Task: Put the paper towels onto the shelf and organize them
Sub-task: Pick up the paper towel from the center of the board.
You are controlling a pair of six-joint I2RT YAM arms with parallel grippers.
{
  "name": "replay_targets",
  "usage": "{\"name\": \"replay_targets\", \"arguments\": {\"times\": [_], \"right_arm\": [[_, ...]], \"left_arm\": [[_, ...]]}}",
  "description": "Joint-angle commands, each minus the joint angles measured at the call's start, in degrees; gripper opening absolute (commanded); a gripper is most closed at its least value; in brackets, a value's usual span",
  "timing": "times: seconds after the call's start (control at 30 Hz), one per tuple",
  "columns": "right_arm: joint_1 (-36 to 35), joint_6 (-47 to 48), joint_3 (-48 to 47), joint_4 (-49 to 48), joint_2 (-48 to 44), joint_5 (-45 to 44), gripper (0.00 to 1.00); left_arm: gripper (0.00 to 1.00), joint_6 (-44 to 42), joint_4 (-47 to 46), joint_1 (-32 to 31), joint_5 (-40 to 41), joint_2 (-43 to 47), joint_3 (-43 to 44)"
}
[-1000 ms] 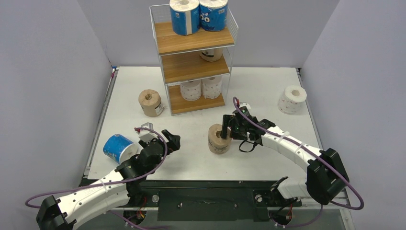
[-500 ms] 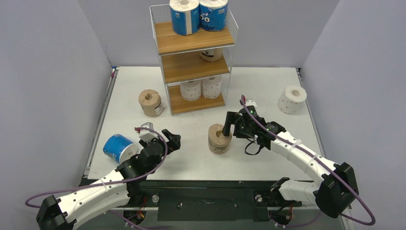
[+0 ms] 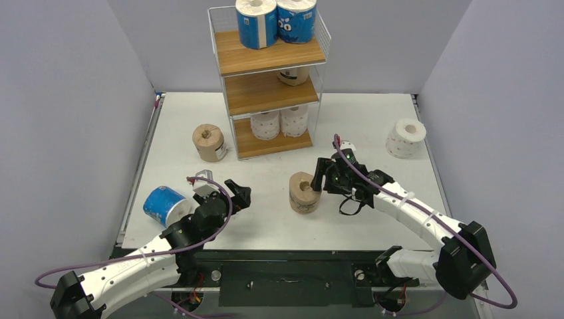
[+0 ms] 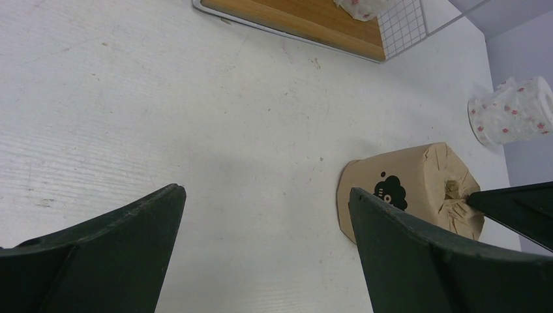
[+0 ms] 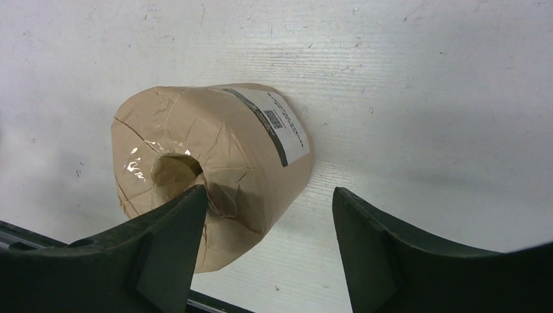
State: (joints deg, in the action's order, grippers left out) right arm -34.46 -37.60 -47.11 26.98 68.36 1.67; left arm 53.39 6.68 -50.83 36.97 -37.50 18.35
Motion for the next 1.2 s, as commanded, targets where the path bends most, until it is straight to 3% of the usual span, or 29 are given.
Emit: {"name": "replay_targets", "arguments": {"times": [0.0, 0.6, 1.17], "right_arm": [[0.3, -0.1, -0.2, -3.7, 2.5, 1.5, 0.67], [0.2, -0.8, -4.2, -2.8, -0.1, 0.5, 0.74], [-1.3, 1.5, -2.0, -2.4, 6.3, 1.9, 0.63]], "left_arm": [[0.97, 0.0, -1.8, 0.4, -0.3, 0.3, 0.0], [0.97, 0.3, -1.7, 0.4, -0.1, 0.4, -0.1], [0.97, 0.2, -2.5, 0.4, -0.4, -0.7, 0.0]]}}
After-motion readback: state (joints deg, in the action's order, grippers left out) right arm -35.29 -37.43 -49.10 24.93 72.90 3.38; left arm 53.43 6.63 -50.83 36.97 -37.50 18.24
